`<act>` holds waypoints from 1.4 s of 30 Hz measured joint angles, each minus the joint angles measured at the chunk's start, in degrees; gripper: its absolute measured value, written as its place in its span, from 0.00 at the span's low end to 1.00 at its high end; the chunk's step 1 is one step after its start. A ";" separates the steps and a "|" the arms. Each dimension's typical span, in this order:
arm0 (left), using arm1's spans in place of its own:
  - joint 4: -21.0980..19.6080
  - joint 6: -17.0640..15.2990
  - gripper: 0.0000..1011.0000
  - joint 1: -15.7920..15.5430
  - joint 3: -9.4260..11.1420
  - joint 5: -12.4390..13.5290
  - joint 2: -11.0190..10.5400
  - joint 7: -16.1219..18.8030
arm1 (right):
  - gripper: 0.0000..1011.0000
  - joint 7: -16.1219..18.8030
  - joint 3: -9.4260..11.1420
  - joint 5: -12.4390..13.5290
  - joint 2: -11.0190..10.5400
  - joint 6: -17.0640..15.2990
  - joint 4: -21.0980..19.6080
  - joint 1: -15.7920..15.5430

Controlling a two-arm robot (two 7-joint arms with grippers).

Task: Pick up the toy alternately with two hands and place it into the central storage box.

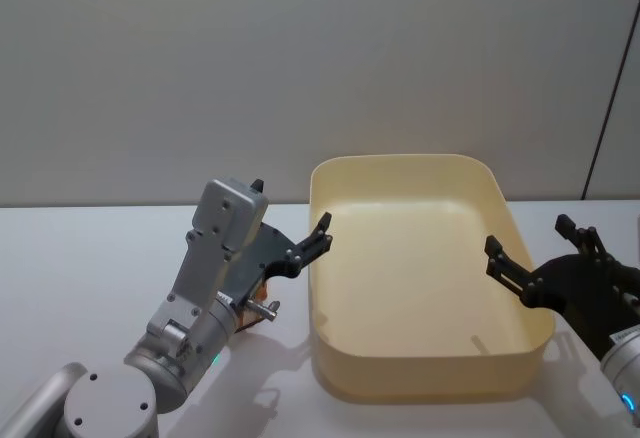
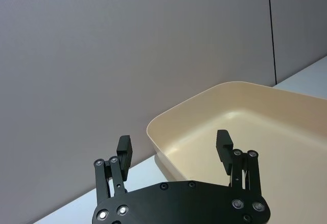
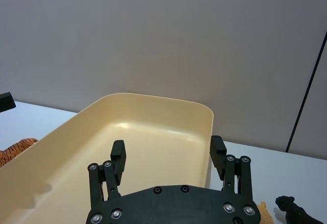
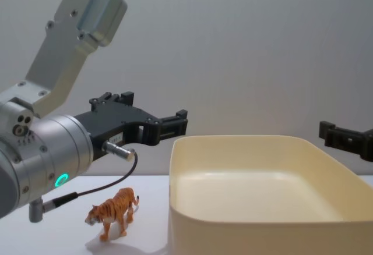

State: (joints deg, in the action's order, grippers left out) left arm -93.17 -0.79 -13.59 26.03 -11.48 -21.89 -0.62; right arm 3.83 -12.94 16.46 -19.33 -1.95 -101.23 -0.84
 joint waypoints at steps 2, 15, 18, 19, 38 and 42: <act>0.00 0.00 0.99 0.00 0.00 0.00 0.00 0.00 | 0.99 0.00 0.00 0.00 0.00 0.00 0.00 0.00; 0.00 0.00 0.99 0.00 0.00 0.00 0.00 0.00 | 0.99 0.00 0.00 0.00 0.00 0.00 0.00 0.00; 0.00 0.00 0.99 0.00 0.00 0.00 0.00 0.00 | 0.99 0.00 0.00 0.00 0.00 0.00 0.00 0.00; 0.00 0.00 0.99 0.00 0.00 0.00 0.00 0.00 | 0.99 0.00 0.00 0.00 0.00 0.00 0.00 0.00; 0.00 0.00 0.99 0.00 0.00 0.00 0.00 0.00 | 0.99 0.56 0.96 0.51 -1.43 -0.49 -0.42 -0.85; 0.00 0.00 0.99 0.00 0.00 0.00 0.00 0.00 | 0.99 0.56 1.68 1.16 -2.55 -0.78 -1.00 -1.78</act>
State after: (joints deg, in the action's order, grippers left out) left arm -93.17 -0.79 -13.59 26.02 -11.48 -21.89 -0.62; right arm 4.39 -11.25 17.62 -21.88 -2.73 -102.23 -2.62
